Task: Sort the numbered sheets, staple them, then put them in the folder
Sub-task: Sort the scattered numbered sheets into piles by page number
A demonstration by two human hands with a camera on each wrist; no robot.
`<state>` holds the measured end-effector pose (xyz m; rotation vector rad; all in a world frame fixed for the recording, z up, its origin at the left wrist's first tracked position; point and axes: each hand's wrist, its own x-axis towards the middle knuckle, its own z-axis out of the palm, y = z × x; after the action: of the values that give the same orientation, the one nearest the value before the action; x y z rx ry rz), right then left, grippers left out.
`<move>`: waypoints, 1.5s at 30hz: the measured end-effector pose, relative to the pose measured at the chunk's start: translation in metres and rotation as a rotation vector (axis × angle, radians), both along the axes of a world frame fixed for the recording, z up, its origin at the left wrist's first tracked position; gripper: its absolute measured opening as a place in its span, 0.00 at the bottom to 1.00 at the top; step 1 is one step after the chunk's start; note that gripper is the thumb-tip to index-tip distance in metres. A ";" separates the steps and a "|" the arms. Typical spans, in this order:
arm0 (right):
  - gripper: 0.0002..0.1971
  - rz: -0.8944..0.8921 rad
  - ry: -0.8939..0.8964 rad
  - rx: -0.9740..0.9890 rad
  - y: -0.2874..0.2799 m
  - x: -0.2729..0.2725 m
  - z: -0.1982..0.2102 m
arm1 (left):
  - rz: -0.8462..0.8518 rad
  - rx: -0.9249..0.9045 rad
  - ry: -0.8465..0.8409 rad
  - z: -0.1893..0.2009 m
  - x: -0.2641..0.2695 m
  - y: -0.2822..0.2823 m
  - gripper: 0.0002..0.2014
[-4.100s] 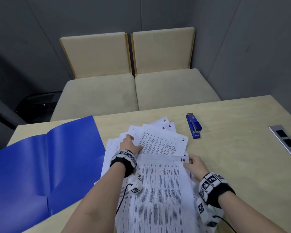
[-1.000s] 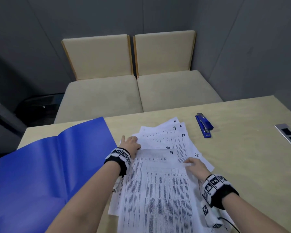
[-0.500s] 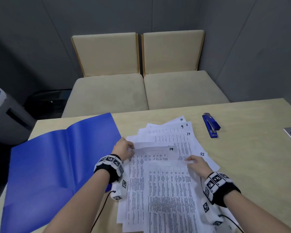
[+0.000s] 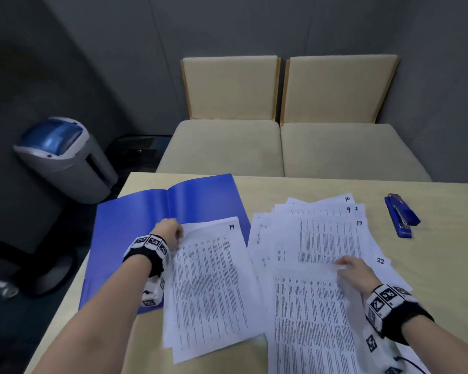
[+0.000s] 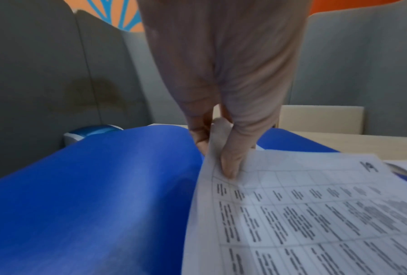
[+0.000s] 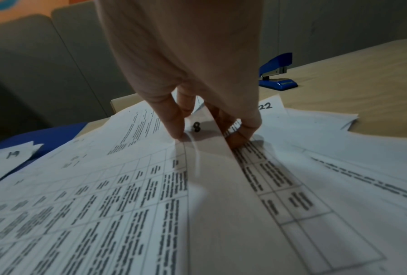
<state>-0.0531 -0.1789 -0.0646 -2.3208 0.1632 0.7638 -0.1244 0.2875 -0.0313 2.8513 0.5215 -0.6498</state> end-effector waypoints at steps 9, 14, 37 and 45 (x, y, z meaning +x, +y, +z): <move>0.12 -0.032 -0.008 0.006 0.001 -0.003 -0.002 | -0.118 0.118 0.059 -0.011 -0.012 0.020 0.16; 0.16 -0.055 -0.011 0.042 -0.003 -0.003 -0.001 | 0.081 0.121 0.081 -0.014 -0.018 0.021 0.03; 0.12 -0.407 -0.082 0.143 -0.047 -0.024 -0.019 | -0.535 -0.109 -0.001 -0.038 0.060 -0.274 0.20; 0.12 -0.434 0.082 0.230 -0.055 -0.015 -0.033 | -0.366 -0.103 -0.343 -0.027 0.107 -0.276 0.18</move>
<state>-0.0686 -0.2339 -0.0972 -1.9426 0.5644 0.6184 -0.0175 0.0112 -0.0582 2.8887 -0.0863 -0.2135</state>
